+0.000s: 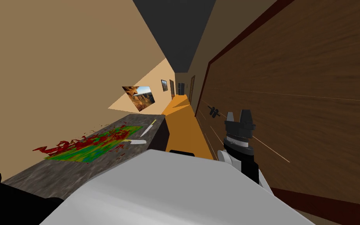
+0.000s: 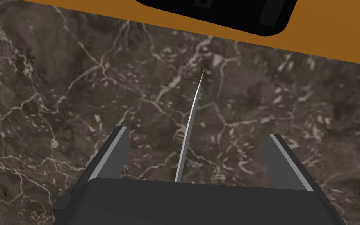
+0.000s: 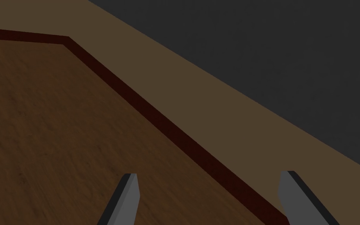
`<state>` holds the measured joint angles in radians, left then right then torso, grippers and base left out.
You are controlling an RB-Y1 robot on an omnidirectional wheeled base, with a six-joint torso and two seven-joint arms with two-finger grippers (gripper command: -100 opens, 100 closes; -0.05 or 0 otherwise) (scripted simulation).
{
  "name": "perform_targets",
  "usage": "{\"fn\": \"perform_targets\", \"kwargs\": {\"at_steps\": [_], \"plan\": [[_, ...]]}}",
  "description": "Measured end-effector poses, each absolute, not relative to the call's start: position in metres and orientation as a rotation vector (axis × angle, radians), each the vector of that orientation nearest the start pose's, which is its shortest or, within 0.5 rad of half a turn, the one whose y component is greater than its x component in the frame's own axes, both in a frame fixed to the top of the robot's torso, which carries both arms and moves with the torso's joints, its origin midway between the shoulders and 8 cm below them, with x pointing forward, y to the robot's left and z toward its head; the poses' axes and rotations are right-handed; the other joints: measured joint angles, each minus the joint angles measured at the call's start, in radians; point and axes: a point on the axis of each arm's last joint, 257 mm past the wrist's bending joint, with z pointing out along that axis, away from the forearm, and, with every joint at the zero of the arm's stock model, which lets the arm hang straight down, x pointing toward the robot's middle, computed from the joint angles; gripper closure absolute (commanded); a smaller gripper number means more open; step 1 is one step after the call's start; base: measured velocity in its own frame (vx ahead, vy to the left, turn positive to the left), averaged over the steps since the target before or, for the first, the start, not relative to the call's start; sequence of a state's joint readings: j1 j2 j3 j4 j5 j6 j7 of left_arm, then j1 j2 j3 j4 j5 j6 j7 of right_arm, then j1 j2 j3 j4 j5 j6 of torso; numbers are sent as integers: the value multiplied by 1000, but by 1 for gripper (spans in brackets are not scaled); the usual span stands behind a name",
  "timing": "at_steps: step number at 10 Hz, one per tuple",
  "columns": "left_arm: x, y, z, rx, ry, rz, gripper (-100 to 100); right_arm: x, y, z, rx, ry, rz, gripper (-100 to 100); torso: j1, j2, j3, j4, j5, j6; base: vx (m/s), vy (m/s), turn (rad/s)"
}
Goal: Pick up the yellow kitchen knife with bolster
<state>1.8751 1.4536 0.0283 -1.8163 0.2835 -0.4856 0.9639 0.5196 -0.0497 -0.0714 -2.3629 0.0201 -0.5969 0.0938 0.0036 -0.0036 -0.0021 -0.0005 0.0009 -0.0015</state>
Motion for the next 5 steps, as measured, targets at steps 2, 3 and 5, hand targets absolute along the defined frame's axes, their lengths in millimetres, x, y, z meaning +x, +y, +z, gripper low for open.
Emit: {"fn": "perform_targets", "kwargs": {"at_steps": [2,3,5], "plan": [[-159,479,-320,-2438,2061,-304,-100,305,-283,72,432,571,1163,0,0,1,0,0,0,0,45,88,-91],[-165,489,-320,-2432,2091,-251,-100,305,-283,72,432,571,1163,0,0,1,1,0,0,0,57,90,-68],[-177,505,-319,-2414,2145,-147,-100,305,-283,72,432,571,1163,0,-1,1,1,0,0,-1,25,61,-25]]}}
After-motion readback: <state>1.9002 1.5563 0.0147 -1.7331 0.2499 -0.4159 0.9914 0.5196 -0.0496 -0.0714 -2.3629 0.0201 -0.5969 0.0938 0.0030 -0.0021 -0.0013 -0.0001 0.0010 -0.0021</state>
